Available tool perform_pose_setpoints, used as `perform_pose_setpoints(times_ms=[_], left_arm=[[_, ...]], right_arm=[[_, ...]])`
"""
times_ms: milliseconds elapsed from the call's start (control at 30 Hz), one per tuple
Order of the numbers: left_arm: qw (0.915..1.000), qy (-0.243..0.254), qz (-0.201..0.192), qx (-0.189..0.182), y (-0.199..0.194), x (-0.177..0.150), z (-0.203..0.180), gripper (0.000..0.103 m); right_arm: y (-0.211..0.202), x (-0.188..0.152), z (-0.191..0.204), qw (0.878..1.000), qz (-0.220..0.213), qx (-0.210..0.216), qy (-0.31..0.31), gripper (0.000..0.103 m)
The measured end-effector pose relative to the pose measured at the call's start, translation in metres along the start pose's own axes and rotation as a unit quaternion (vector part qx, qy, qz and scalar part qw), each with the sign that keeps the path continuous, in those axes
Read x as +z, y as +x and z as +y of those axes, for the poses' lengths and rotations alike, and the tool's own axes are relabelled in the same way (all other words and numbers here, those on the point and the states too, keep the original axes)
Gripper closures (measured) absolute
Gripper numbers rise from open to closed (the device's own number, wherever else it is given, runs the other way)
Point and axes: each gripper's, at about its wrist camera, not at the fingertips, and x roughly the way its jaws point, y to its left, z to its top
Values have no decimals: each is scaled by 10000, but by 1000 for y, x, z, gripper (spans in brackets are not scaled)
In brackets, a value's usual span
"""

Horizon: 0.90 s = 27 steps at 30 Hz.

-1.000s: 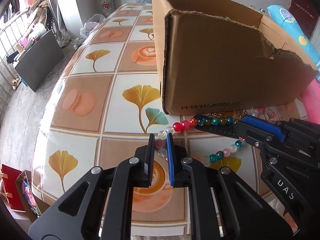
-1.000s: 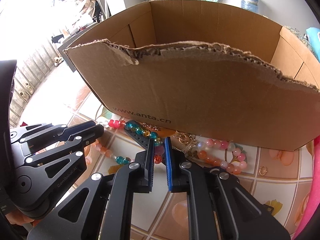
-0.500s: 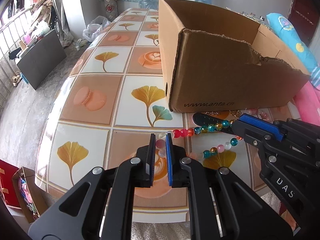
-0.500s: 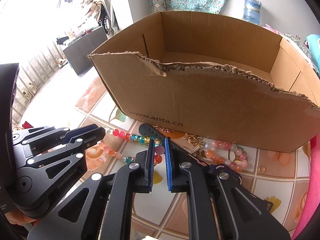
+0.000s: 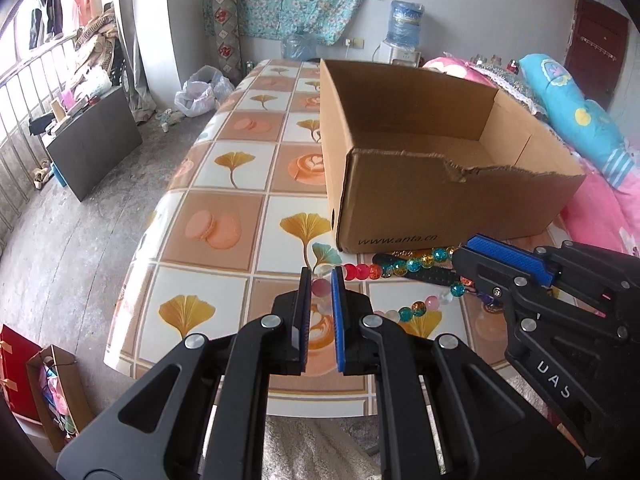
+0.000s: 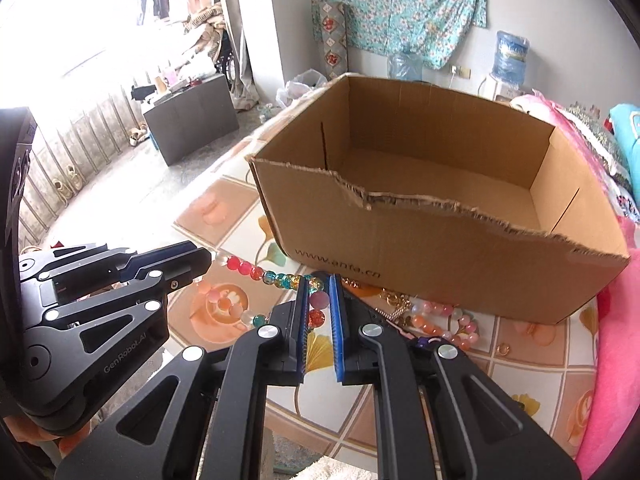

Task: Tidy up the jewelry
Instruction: 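Lift the beaded bracelet with both grippers and carry it over the box, then open both grippers to drop the bracelet into the box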

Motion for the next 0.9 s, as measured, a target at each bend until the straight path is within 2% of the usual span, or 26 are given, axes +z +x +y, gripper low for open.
perform_pose_setpoints(times_ms=[100, 233, 367, 467, 567, 700, 900], left_arm=[[9993, 48, -310, -180, -22, 17, -2, 94], [9960, 211, -710, -507, -41, 56, -9, 94], [9933, 427, -774, -748, -29, 104, -20, 94], [9934, 569, -501, -864, 1, 140, -32, 94], [9944, 701, -41, -787, 45, 166, -46, 94], [9933, 812, 616, -550, 107, 182, -58, 94], [9836, 1083, 1434, -128, 169, 187, -68, 94]], right_arm=[[-22, 19, 5, 9994, -332, -27, -129, 93], [-48, 49, -6, 9971, -728, -9, -207, 93], [-46, 88, -38, 9974, -707, 164, -38, 93], [-17, 118, -70, 9990, -326, 255, 162, 93], [32, 145, -105, 9972, 287, 451, 519, 93], [106, 162, -139, 9852, 1200, 786, 939, 93], [186, 175, -164, 9638, 2060, 1046, 1333, 93]])
